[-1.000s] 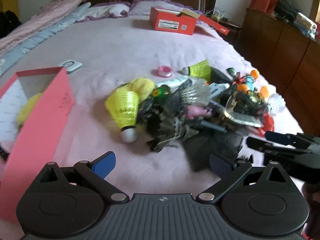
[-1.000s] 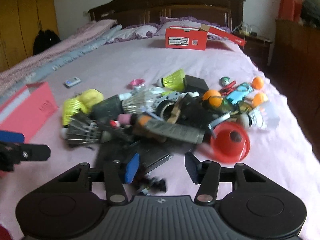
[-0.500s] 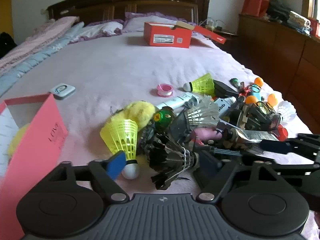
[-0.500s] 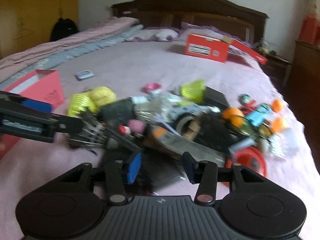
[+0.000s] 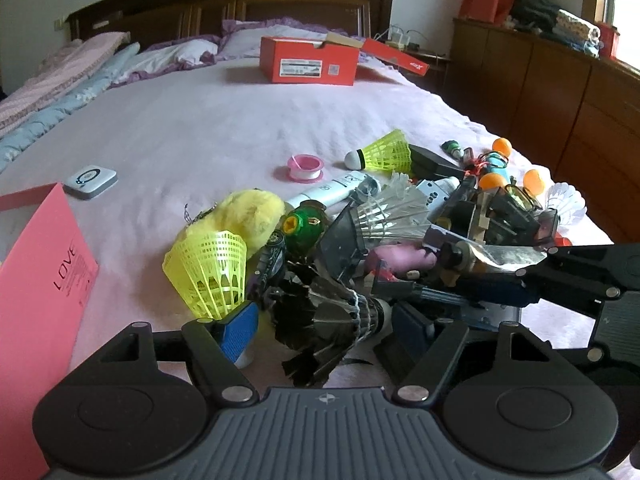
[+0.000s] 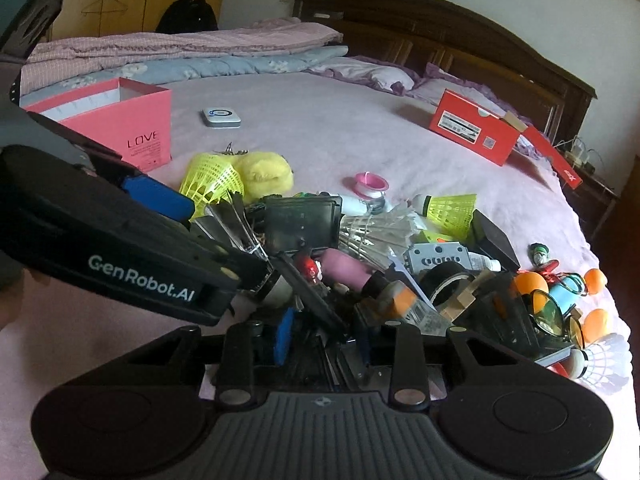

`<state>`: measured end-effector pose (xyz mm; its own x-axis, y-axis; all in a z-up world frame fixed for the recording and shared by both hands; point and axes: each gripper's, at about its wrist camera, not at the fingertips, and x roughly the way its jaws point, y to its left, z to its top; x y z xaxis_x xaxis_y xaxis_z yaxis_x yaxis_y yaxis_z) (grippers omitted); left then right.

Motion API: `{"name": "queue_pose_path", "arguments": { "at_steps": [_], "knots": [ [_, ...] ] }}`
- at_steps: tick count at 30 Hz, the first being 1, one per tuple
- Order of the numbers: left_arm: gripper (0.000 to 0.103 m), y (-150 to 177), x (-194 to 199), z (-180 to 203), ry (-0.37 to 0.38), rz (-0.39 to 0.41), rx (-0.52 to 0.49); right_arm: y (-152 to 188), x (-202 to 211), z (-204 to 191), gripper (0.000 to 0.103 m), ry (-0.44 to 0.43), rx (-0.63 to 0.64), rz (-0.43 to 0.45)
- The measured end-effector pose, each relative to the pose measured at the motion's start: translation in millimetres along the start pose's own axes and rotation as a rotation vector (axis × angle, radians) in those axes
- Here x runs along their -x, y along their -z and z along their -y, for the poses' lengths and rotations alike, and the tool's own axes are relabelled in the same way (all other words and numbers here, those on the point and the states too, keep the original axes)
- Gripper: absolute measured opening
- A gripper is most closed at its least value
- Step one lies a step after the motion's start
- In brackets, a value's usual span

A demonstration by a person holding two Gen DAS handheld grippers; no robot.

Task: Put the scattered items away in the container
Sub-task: 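Close the left gripper on a black shuttlecock while the right gripper grasps a grey plastic piece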

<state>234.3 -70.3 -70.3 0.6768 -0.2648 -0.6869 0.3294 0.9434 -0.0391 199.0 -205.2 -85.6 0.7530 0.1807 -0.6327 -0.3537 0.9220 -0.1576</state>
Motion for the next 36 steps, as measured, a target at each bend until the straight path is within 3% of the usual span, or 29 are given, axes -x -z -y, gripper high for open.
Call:
{"name": "queue_pose_path", "arguments": {
  "at_steps": [17,36],
  "knots": [
    [0.064,8,8,-1,0.003,0.005,0.008,5,8,-1,0.034,0.008,-0.029,0.035],
    [0.064,10,7,-14,0.009,-0.011,0.051,5,4,6,0.029,0.001,-0.068,0.029]
  ]
}}
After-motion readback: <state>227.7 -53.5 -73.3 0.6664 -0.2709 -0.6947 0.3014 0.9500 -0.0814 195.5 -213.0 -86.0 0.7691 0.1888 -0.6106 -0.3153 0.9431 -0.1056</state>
